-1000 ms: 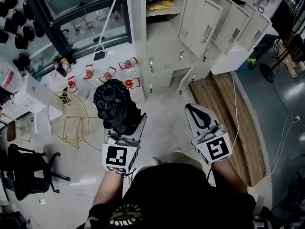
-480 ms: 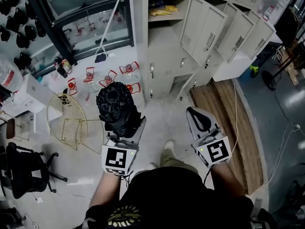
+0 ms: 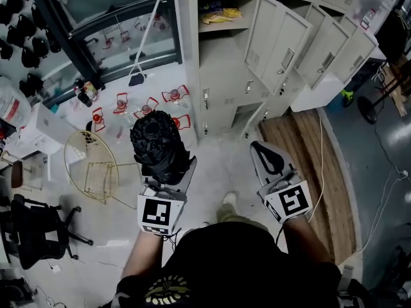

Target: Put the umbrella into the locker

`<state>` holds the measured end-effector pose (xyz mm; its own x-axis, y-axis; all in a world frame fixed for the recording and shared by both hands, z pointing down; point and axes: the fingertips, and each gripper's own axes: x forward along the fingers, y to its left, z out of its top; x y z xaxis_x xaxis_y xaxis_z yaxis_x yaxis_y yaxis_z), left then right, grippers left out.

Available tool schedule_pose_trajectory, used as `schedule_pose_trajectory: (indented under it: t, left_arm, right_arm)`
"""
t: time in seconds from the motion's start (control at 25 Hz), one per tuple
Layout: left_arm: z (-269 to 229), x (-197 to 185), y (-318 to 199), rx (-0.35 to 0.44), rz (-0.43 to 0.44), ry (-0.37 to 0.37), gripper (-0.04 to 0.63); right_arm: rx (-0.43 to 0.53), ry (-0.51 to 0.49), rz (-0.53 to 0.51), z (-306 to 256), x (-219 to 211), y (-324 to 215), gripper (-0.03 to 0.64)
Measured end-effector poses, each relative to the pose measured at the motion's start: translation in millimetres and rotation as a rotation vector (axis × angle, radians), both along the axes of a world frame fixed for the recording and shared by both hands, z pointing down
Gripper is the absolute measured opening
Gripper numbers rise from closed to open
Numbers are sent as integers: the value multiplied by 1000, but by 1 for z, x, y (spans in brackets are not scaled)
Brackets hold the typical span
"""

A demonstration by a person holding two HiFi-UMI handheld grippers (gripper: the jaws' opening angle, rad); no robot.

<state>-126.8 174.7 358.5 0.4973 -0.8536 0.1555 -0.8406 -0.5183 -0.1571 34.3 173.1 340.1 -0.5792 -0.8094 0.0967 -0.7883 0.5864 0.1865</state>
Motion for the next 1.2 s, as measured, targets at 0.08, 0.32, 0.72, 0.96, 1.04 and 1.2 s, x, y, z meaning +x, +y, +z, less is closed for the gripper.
schedule_pose_trajectory:
  t: [0.08, 0.32, 0.72, 0.96, 1.04, 1.2]
  left_arm:
    - [3, 3, -9, -7, 2, -7, 275]
    - [7, 13, -31, -19, 17, -19, 275]
    - [23, 31, -60, -69, 50, -54, 275]
    - [32, 42, -74, -109, 75, -66, 275]
    - [34, 46, -77, -113, 83, -71, 276]
    - [34, 53, -86, -114, 92, -72, 276]
  right_arm:
    - [-3, -3, -2, 2, 2, -9, 29]
    - [-24, -1, 0, 6, 6, -33, 29]
    - [-74, -2, 17, 19, 18, -60, 29]
    - [-93, -9, 4, 25, 17, -73, 29]
    - [-101, -8, 2, 27, 18, -77, 29]
    - [-50, -26, -18, 22, 20, -88, 29]
